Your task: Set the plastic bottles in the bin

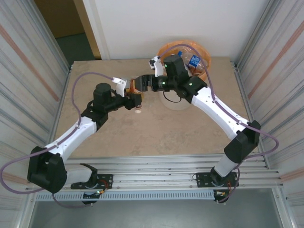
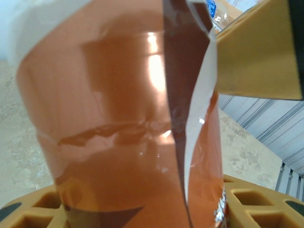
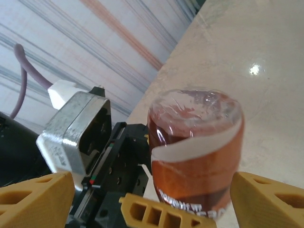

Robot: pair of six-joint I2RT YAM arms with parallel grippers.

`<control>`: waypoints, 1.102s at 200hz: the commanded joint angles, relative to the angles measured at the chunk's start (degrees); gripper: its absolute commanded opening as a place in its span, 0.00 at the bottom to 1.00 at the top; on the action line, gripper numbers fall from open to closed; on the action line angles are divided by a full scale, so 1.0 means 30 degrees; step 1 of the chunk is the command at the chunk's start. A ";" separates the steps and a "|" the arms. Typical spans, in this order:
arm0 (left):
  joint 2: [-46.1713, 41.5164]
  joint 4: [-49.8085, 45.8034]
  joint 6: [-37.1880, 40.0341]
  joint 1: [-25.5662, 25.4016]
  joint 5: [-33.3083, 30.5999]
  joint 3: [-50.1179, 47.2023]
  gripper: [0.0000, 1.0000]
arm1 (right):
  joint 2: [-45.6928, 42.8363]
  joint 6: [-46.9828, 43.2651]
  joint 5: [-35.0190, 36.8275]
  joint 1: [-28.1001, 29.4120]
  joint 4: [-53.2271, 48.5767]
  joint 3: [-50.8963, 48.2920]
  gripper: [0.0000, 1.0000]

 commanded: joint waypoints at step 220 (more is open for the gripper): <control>-0.5124 0.1078 0.0916 -0.0764 -0.0859 -0.0684 0.99 | 0.0125 -0.4933 0.7785 0.0498 -0.5737 0.5983 0.36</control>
